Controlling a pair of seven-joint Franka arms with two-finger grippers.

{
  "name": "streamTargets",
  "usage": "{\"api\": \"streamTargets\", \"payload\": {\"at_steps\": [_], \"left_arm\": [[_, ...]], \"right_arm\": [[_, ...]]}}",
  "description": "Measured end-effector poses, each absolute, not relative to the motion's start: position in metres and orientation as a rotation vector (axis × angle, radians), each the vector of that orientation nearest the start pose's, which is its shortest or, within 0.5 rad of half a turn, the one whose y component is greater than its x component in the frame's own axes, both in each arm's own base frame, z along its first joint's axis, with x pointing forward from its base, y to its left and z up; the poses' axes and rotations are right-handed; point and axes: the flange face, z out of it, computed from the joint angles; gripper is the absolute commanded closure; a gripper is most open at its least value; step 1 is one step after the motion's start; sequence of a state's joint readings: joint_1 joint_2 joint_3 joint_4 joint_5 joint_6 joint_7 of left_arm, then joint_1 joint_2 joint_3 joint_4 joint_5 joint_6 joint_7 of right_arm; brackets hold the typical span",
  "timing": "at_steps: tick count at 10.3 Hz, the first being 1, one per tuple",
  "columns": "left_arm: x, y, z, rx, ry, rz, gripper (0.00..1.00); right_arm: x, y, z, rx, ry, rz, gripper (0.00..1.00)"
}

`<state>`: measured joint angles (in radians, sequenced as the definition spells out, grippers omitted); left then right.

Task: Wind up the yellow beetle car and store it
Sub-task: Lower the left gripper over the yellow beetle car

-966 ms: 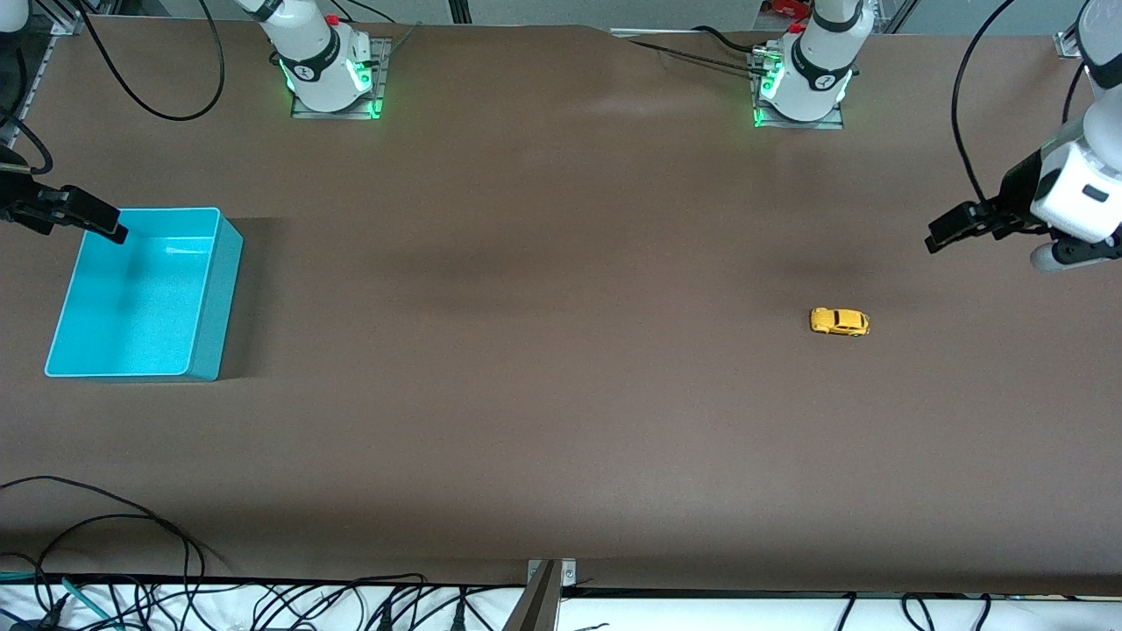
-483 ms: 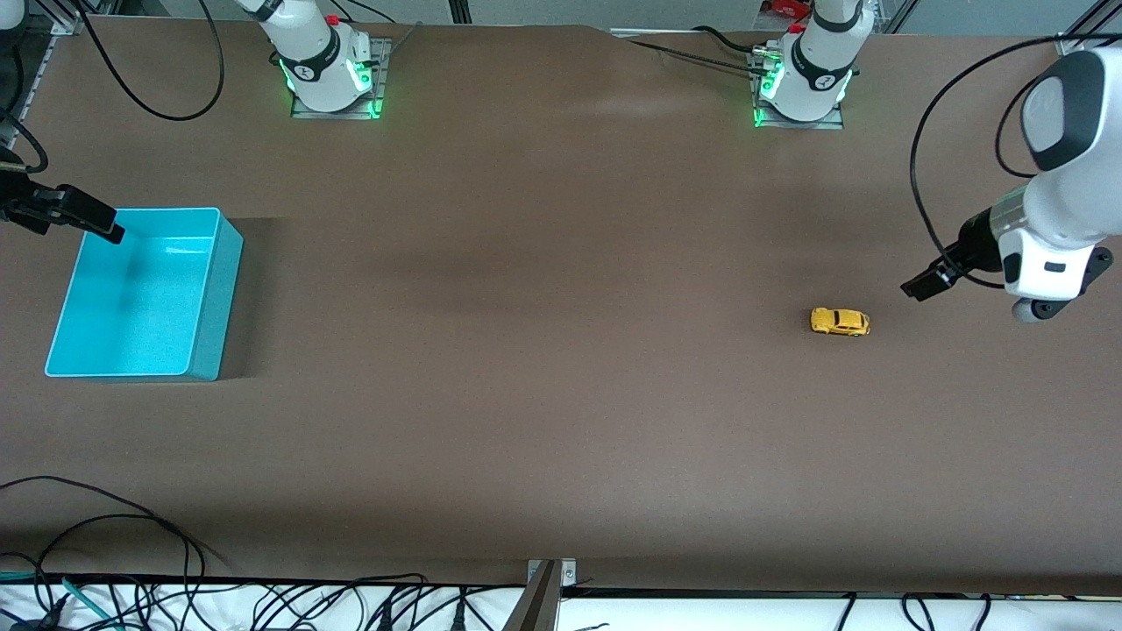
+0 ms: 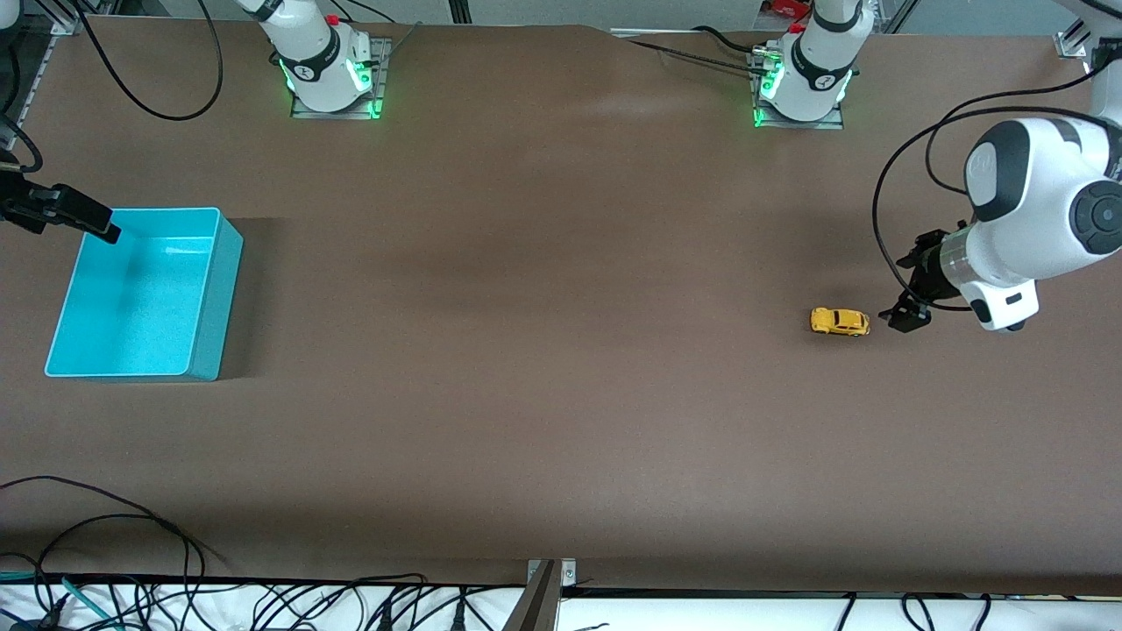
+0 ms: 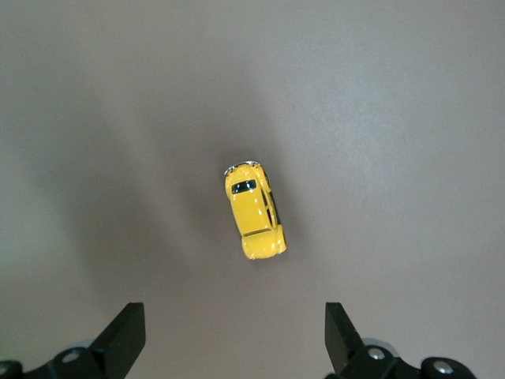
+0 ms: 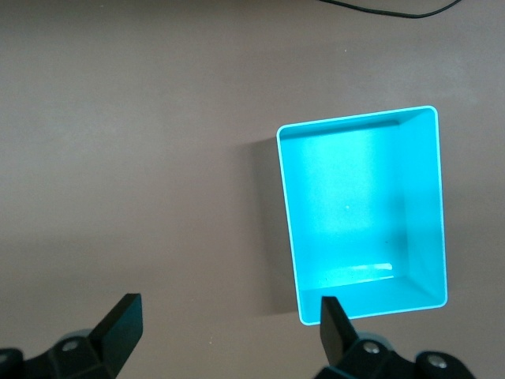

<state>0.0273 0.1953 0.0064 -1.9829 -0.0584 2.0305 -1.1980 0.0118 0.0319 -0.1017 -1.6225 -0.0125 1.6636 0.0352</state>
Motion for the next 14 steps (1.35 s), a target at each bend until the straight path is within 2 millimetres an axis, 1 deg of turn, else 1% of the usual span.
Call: {"api": "streamTargets", "payload": {"at_steps": [3, 6, 7, 10, 11, 13, 14], "left_arm": [[0.586, 0.028, 0.312, -2.34, -2.05, 0.223, 0.0], [0.584, 0.037, 0.269, -2.181, -2.156, 0.288, 0.0], [0.583, 0.041, 0.259, -2.143, -2.182, 0.306, 0.0], [0.582, 0.068, 0.242, -2.047, -2.319, 0.343, 0.0], [0.582, 0.071, 0.235, -2.031, -2.353, 0.345, 0.0], [0.577, 0.069, 0.217, -2.022, -2.373, 0.331, 0.0], [0.574, 0.066, 0.212, -2.024, -2.368, 0.329, 0.03]], "right_arm": [[0.569, -0.052, 0.59, -3.151, 0.197, -0.014, 0.0], [0.569, -0.052, 0.591, -3.151, 0.197, -0.016, 0.0], [0.568, -0.052, 0.591, -3.151, 0.197, -0.017, 0.0], [0.568, -0.055, 0.592, -3.151, 0.204, -0.017, 0.0], [0.568, -0.055, 0.592, -3.151, 0.205, -0.017, 0.0], [0.568, -0.055, 0.592, -3.151, 0.206, -0.018, 0.0], [0.568, -0.055, 0.592, -3.151, 0.206, -0.018, 0.0]]}}
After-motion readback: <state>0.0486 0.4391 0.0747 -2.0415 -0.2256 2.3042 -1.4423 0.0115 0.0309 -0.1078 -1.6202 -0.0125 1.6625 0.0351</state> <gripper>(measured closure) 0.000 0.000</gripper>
